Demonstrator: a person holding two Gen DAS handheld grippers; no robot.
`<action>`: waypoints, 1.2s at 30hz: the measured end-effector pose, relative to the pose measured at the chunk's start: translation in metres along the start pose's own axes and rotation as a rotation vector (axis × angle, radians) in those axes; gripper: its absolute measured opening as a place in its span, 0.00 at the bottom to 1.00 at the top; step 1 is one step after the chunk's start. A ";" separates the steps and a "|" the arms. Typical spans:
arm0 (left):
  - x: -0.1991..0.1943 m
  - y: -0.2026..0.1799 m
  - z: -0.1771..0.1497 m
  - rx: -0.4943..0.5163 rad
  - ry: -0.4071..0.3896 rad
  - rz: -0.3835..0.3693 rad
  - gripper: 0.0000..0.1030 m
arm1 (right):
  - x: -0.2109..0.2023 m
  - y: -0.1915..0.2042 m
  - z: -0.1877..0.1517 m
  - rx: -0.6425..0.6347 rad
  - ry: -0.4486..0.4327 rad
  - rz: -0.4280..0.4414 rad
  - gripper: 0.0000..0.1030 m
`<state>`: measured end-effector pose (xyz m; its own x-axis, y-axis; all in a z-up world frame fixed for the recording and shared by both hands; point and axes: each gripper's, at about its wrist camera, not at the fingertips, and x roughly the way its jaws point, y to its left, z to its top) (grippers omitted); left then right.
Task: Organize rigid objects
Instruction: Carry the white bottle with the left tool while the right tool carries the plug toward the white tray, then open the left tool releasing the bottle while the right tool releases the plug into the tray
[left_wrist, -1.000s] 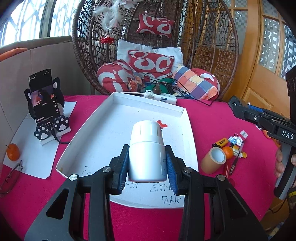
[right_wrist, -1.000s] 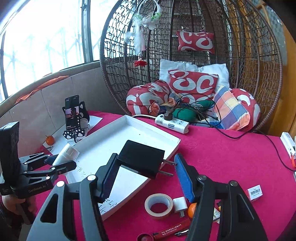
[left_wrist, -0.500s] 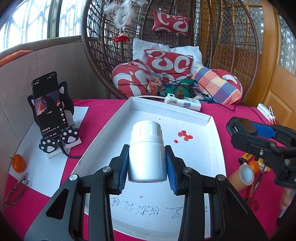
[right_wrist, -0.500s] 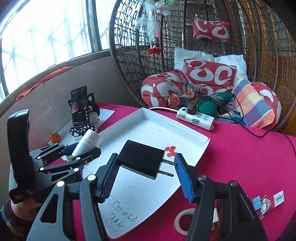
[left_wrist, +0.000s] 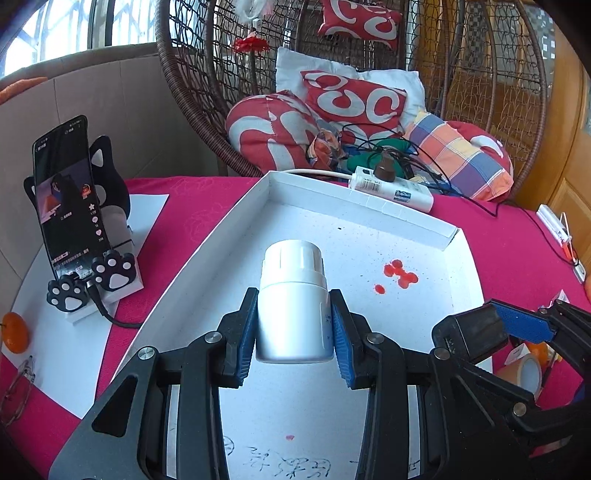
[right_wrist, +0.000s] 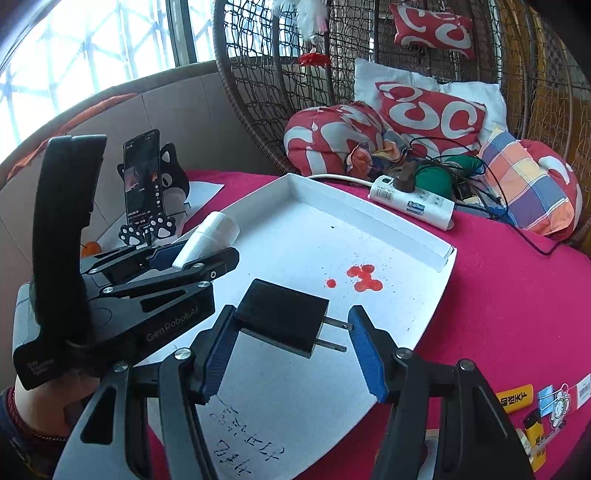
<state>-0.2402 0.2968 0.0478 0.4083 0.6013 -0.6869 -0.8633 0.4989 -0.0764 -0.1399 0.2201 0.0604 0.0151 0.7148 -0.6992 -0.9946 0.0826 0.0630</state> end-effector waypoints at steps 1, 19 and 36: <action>0.001 0.001 -0.001 -0.003 0.003 -0.007 0.36 | 0.002 -0.001 -0.001 0.005 0.004 -0.004 0.60; -0.026 0.019 -0.007 -0.114 -0.079 0.060 1.00 | 0.015 0.010 -0.013 -0.025 0.017 -0.017 0.82; -0.106 0.002 -0.015 -0.146 -0.238 -0.023 1.00 | -0.109 -0.033 -0.025 0.090 -0.311 -0.085 1.00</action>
<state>-0.2894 0.2246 0.1093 0.4719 0.7292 -0.4955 -0.8794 0.4294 -0.2056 -0.1115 0.1223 0.1172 0.1423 0.8794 -0.4544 -0.9756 0.2021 0.0857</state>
